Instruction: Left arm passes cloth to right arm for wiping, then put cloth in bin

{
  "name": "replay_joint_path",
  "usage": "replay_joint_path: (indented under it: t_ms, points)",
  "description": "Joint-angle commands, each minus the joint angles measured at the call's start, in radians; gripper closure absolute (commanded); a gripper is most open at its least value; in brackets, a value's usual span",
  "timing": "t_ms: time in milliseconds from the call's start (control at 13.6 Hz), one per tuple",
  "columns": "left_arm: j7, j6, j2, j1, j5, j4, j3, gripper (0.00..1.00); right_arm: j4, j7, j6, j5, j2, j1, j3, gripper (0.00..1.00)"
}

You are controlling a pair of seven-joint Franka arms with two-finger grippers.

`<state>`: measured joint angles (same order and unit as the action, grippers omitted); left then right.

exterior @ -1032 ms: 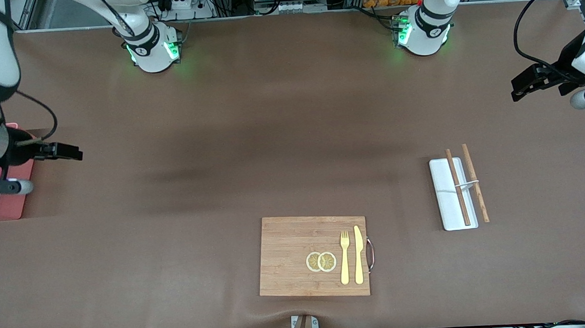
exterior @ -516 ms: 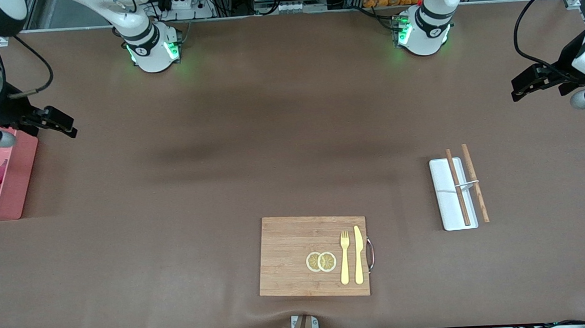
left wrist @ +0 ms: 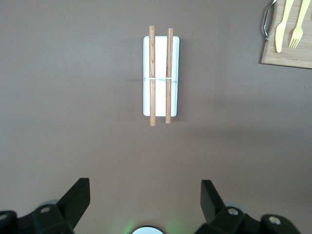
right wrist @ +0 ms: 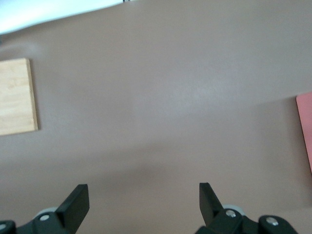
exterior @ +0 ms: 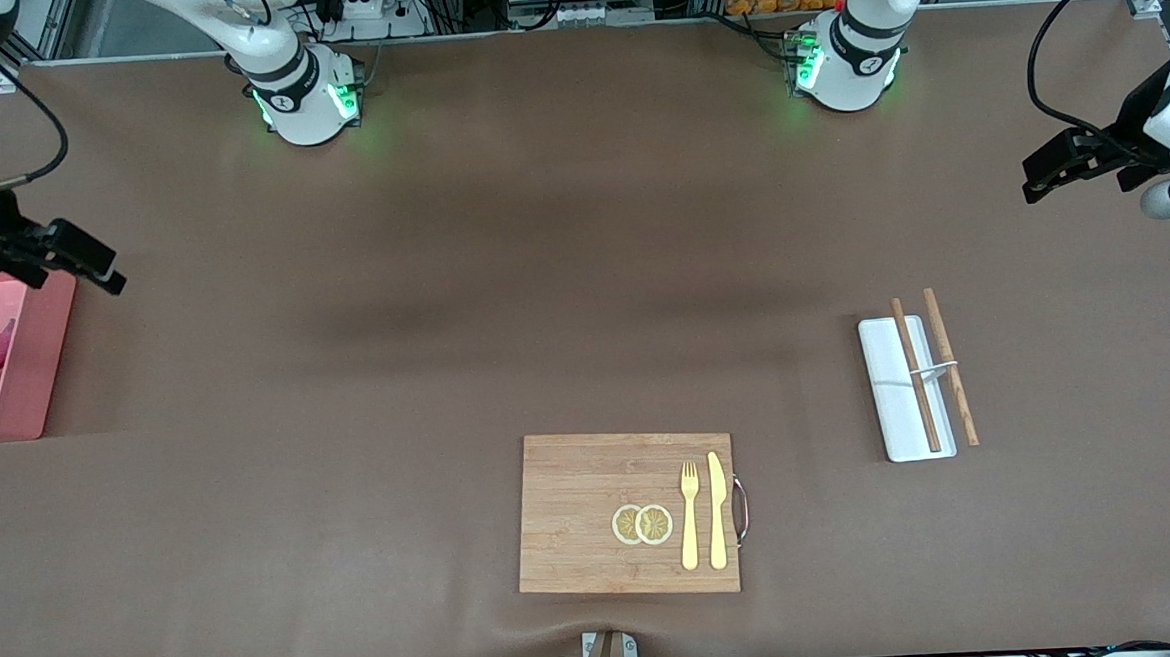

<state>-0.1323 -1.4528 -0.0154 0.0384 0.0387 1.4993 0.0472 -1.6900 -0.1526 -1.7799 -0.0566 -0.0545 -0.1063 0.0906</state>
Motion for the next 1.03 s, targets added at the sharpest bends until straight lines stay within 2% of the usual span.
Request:
replay_joint_path:
  t_ms: [0, 958]
  points:
    - [0.019, 0.008, 0.018, -0.005, 0.006, 0.010, 0.003, 0.00, 0.121, -0.028, 0.037, -0.003, 0.081, 0.027, -0.005, 0.00]
    - [0.022, 0.008, 0.000, 0.005, 0.009, -0.024, 0.002, 0.00, 0.125, -0.068, 0.056, 0.004, 0.073, 0.085, -0.003, 0.00]
